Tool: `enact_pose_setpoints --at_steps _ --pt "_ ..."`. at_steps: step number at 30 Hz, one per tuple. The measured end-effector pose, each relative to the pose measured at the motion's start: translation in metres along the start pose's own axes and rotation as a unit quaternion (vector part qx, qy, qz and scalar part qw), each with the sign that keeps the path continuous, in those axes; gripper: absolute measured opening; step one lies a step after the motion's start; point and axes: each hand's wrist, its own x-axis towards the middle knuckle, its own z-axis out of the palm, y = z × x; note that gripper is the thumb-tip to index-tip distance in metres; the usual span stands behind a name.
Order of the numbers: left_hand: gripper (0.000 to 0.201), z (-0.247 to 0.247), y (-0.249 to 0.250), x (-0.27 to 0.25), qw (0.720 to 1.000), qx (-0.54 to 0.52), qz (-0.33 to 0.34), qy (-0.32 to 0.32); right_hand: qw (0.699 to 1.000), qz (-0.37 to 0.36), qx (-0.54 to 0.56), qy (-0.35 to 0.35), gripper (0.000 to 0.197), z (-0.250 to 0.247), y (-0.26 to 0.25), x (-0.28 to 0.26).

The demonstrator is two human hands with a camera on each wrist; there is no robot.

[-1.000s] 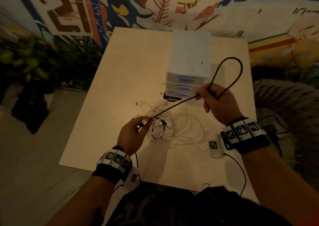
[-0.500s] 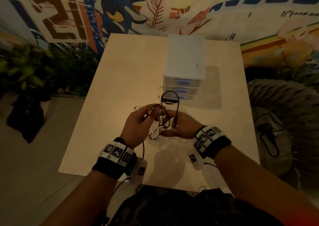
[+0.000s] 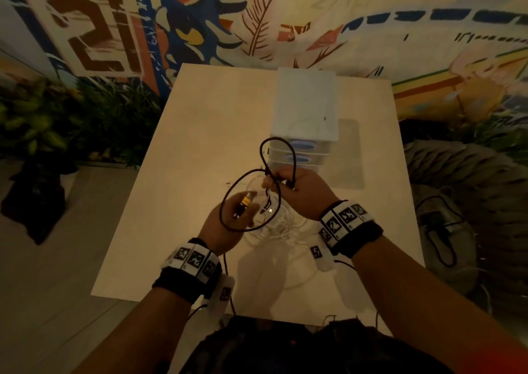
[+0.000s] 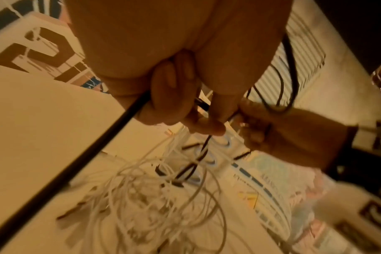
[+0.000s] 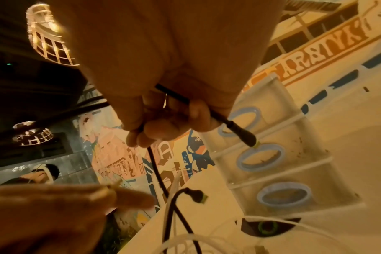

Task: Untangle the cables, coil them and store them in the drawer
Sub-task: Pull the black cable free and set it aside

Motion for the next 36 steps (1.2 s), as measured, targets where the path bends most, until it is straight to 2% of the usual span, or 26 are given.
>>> enact_pose_setpoints --at_steps 3,7,10,12,14,18,20,24,30,33,36 --pt "0.006 0.019 -0.009 -0.001 0.999 0.003 -0.021 -0.049 0.999 -0.032 -0.008 0.014 0.017 -0.002 -0.006 -0.004" --pt "0.018 0.026 -0.019 0.0 0.994 0.073 -0.053 -0.056 0.997 -0.032 0.001 0.07 0.018 -0.008 -0.004 -0.006" --pt "0.029 0.022 -0.022 0.002 0.993 0.098 -0.062 -0.029 0.991 0.035 -0.017 0.126 0.013 -0.017 0.007 -0.004" --pt "0.026 0.021 -0.021 0.002 0.996 0.067 -0.066 0.0 0.987 0.081 -0.002 0.136 0.022 -0.022 0.019 -0.003" --pt "0.022 0.022 -0.02 0.003 0.997 0.047 -0.059 0.021 0.987 0.093 0.005 0.134 0.034 -0.025 0.023 -0.004" --pt "0.008 0.026 -0.017 0.005 0.999 0.035 -0.006 0.038 0.984 0.11 -0.009 0.143 0.019 -0.036 0.021 -0.011" --pt "0.006 0.028 -0.016 0.005 0.999 0.033 0.002 0.034 0.981 0.114 -0.025 0.154 0.019 -0.041 0.025 -0.014" --pt "0.011 0.03 -0.019 0.006 0.998 0.025 -0.012 0.048 0.978 0.138 -0.02 0.157 0.02 -0.046 0.033 -0.017" --pt "0.01 0.027 -0.024 0.006 0.993 0.028 -0.021 0.11 0.971 0.176 -0.002 0.161 0.028 -0.051 0.039 -0.028" --pt "0.008 0.028 -0.03 0.006 0.993 0.043 -0.051 0.101 0.965 0.189 0.004 0.181 0.034 -0.057 0.041 -0.03" --pt "0.016 0.029 -0.037 0.006 0.99 0.086 -0.091 0.07 0.961 0.187 0.027 0.203 0.035 -0.066 0.045 -0.031"
